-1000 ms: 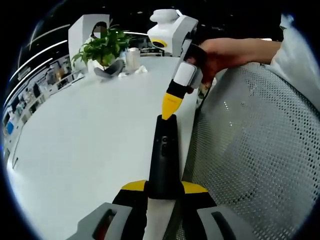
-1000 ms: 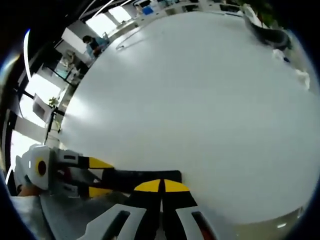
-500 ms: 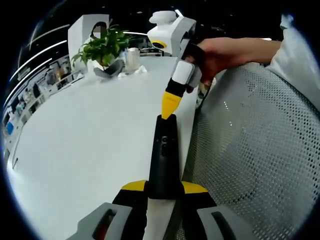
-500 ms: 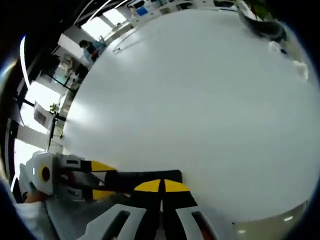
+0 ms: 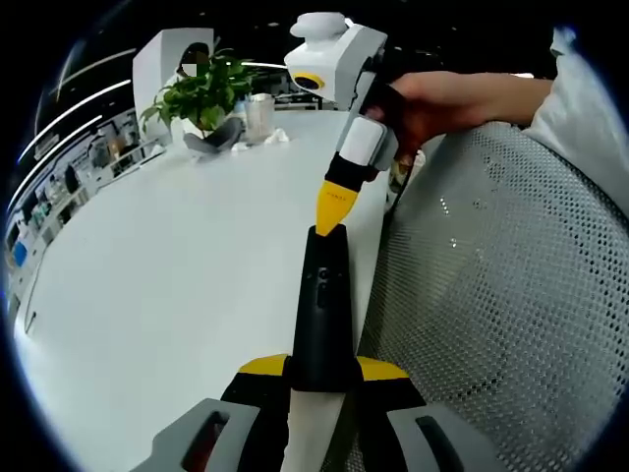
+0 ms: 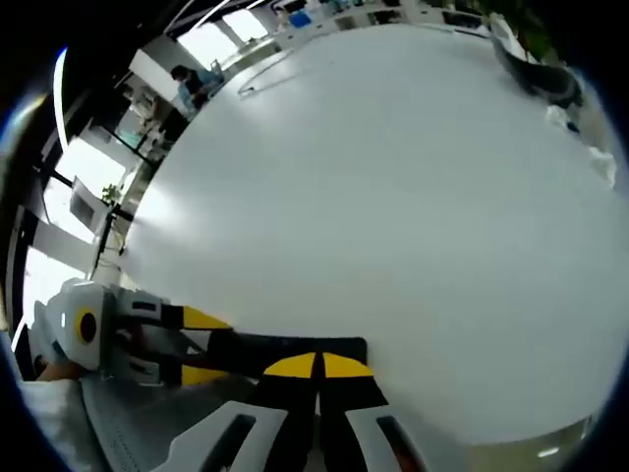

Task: Press the specified remote control buttons in sequence, fully releasing each button before pressing the next.

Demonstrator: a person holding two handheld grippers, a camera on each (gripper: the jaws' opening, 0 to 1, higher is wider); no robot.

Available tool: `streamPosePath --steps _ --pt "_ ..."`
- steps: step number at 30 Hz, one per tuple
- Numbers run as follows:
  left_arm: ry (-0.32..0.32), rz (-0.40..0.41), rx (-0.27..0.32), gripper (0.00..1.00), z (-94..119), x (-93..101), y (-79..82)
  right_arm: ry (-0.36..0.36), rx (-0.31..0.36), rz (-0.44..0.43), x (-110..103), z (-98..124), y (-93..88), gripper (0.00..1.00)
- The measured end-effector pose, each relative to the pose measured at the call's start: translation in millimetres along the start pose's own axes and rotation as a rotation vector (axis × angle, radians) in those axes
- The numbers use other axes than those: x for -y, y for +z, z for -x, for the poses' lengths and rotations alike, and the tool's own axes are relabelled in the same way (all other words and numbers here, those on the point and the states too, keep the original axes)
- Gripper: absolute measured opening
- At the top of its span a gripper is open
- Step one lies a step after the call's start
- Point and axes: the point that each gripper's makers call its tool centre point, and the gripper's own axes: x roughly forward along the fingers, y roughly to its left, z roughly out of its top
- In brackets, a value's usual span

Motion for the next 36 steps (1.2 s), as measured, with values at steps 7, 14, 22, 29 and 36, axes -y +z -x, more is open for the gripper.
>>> streamPosePath --steps 7,14,22,29,36 --pt "0.002 -0.007 -0.004 0.24 -0.1 0.1 -0.1 -0.002 -0.009 0.026 -1.5 -0.6 -1.2 0.0" --pt "0.002 -0.01 -0.004 0.24 0.1 0.2 -0.3 0.009 -0.01 0.013 -2.2 -1.5 -1.4 0.0" --pt "0.002 -0.008 -0.003 0.24 0.0 -0.1 -0.5 0.024 -0.015 0.009 -4.5 -2.6 -2.2 0.0" --pt "0.003 -0.007 -0.002 0.24 0.2 0.0 -0.5 0.046 -0.013 -0.047 -4.7 -2.5 -2.3 0.0" --pt "0.003 -0.007 -0.001 0.24 0.2 0.1 -0.6 0.042 -0.014 -0.046 -4.6 -2.9 -2.5 0.0"
